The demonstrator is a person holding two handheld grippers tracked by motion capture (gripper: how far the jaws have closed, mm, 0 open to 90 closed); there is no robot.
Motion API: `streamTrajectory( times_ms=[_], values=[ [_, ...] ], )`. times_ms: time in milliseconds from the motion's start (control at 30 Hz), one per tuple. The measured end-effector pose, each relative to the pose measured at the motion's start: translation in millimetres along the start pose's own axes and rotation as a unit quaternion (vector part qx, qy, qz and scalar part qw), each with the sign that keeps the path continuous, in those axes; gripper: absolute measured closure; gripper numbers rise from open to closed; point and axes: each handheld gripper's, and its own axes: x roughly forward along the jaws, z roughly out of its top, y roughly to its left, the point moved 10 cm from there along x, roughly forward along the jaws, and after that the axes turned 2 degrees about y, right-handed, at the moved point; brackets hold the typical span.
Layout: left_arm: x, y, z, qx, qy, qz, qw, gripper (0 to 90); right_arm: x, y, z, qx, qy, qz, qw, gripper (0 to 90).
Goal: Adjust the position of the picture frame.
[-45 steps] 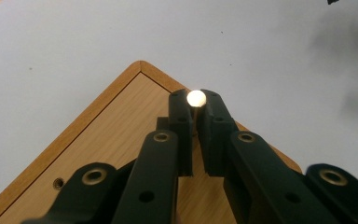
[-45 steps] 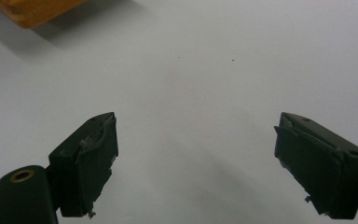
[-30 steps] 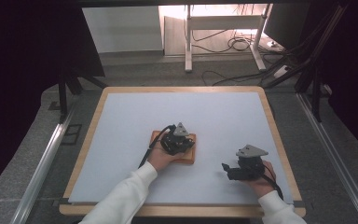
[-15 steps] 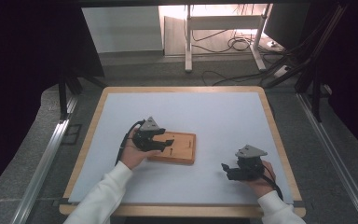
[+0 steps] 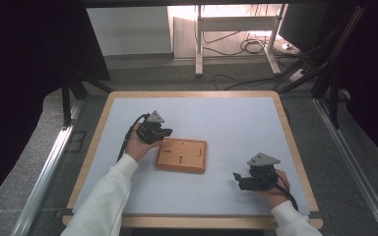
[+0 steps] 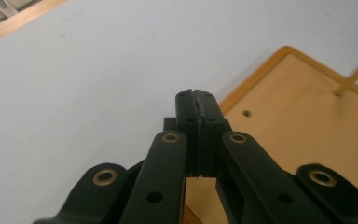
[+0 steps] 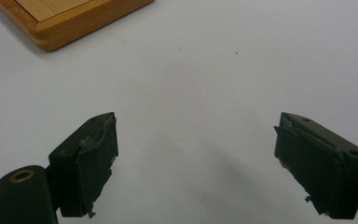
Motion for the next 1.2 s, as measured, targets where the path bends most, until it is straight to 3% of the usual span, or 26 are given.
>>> streamTrajectory(
  times_ms=[267, 533, 633, 933, 1200],
  values=[
    [24.4, 11.8, -6.6, -0.004, 0.027, -0.007, 0.9996, 90.0, 0.3, -0.4, -0.5, 0.001, 0.001, 0.001, 1.0, 13.3],
    [33.6, 14.8, -15.2, 0.006, 0.05, -0.018, 0.9986, 90.0, 1.6, -0.7, -1.2, 0.001, 0.003, -0.001, 1.0, 13.3],
    [35.0, 12.3, -16.7, 0.013, 0.053, -0.022, 0.9983, 90.0, 1.3, -0.3, -1.5, 0.0, 0.004, -0.001, 1.0, 13.3],
    [32.9, 9.3, -18.2, 0.006, 0.053, -0.039, 0.9978, 90.0, 1.0, -1.9, -1.6, 0.0, 0.004, -0.003, 1.0, 13.3],
    [26.8, -1.1, -28.9, 0.024, 0.072, -0.056, 0.9955, 90.0, 0.7, -2.7, -1.6, 0.004, 0.004, -0.005, 1.0, 13.3]
  ],
)
